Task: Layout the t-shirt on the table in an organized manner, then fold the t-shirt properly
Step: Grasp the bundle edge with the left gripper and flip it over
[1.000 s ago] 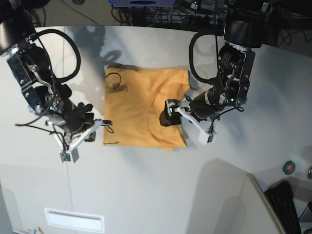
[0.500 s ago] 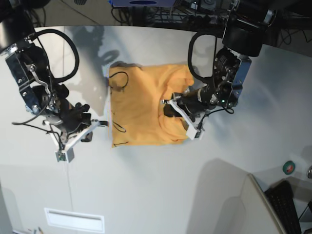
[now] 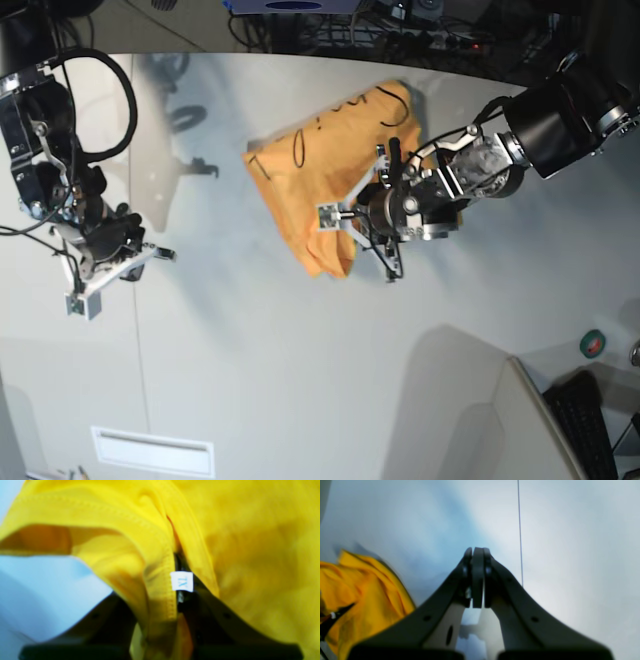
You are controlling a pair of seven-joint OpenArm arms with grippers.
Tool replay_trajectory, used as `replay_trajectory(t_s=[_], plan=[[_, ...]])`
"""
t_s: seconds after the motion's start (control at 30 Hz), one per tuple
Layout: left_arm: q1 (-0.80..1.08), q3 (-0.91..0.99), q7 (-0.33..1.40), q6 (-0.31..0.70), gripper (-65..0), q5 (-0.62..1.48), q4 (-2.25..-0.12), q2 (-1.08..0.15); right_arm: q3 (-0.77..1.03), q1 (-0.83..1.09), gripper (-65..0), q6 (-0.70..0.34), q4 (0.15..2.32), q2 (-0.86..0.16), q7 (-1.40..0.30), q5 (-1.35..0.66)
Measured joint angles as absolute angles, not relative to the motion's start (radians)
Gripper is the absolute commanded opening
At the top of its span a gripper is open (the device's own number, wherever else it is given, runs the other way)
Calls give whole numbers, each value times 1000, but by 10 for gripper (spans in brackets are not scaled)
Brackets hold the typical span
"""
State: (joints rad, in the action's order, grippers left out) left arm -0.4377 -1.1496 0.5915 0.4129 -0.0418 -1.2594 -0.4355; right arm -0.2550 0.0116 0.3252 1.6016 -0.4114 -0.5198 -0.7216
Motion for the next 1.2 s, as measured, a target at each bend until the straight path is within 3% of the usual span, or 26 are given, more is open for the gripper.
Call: replay_trajectory(t_s=[0.13,0.3,0.63,0.77,1.2], plan=[[-446,-1192,610,447,-650,-243,-1263,-371,-255,12,-650,326,1602,-411,-517,-722],[-467,-1198,561,561,-650,-197,-1228,-255,-254,38,-650,326,1602,-413,-520,-721],[-485,-1180,546,553,-650,-186,-1081,-144,-182,87,-650,326,1602,-414,-521,-714],[-482,-1084,533,556,-650,-174,-1023,-108,-178,87,-650,325,1603,-410,-521,-718],[-482,-1049,550,558,-650,-186,-1010,-84,-179,93,-650,325,1604,-410,-521,-718]])
